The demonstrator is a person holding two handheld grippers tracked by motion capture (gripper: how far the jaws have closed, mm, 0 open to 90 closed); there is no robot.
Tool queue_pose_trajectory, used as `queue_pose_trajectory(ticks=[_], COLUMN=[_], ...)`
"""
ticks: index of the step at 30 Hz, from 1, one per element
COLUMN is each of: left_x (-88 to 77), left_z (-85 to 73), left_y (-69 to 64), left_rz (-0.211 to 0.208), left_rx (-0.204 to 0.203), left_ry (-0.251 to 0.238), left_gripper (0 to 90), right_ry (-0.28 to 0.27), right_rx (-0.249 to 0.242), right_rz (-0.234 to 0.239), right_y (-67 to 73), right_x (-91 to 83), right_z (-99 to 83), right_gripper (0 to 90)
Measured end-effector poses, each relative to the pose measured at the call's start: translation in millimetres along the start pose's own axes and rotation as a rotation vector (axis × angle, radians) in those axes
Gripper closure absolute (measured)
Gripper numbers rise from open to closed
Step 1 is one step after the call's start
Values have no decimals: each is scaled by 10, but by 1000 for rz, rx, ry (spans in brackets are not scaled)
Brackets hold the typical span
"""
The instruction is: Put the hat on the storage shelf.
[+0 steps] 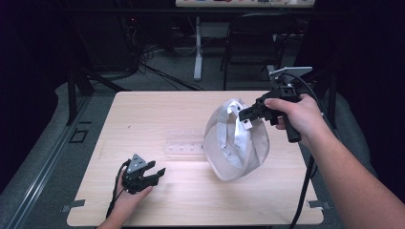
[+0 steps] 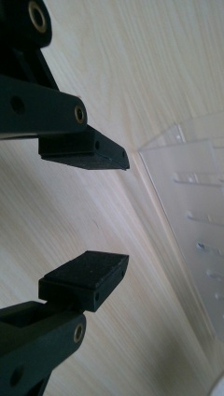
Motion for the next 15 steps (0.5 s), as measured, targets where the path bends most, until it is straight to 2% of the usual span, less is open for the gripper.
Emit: queue_pose_trajectory(ticks=[11, 15], left_x=[50, 78], left_z=[261, 310], left_y=[-396, -456], left_rz=[-67, -73], left_rx=[81, 85], left_ry=[-37, -49], left_gripper=[457, 444], right_ry=[-11, -30], right_rx=[5, 12], right_rz=[18, 22], right_y=[36, 52], right_x=[66, 80], right_z=[109, 150], right_gripper=[822, 822])
Point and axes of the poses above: each handheld gripper's, and its own axes: x roughly forward along the jaws, z roughly out of its top, y roughly to its left, the point moved 7 cm from there along x, roughly forward along the jaws, and after that the axes turned 8 degrees about -y, right-handed, at the moved point
